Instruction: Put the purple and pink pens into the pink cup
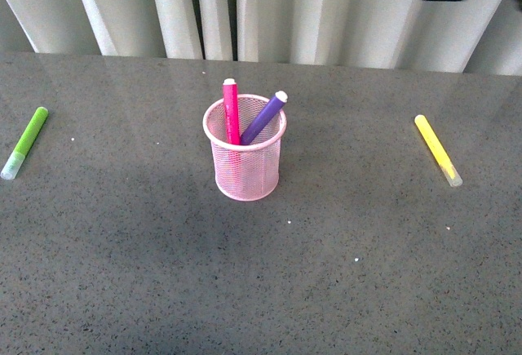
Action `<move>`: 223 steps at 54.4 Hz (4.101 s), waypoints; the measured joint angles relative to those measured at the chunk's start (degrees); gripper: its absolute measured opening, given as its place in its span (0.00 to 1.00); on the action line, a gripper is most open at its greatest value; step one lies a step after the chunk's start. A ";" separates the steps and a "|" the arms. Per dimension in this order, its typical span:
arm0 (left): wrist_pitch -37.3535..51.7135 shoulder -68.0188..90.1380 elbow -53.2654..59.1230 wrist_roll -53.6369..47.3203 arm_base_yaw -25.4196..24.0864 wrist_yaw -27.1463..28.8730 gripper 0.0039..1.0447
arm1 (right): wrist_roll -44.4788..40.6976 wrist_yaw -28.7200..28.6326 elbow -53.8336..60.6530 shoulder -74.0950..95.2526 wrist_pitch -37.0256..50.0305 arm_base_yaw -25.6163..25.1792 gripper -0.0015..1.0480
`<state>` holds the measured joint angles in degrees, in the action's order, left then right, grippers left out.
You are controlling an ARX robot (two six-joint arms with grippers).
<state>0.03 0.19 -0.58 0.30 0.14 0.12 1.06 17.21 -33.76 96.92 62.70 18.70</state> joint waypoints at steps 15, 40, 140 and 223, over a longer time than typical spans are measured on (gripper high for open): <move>0.00 0.02 0.00 -0.02 0.00 -0.11 0.94 | -1.03 -5.11 15.34 -9.86 4.50 -6.23 0.12; 0.00 0.00 0.00 -0.02 -0.02 -0.09 0.94 | -1.22 -11.10 27.50 -30.36 -3.48 -12.46 0.03; 0.00 0.00 0.00 -0.02 -0.02 -0.09 0.94 | -1.20 -17.11 32.76 -87.30 -52.87 -18.56 0.03; 0.00 -0.04 0.00 -0.02 -0.02 -0.09 0.94 | -1.03 -17.11 32.74 -96.67 -62.60 -18.56 0.93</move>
<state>0.03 0.14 -0.58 0.27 0.12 0.03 0.03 0.10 -1.02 0.25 0.10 0.14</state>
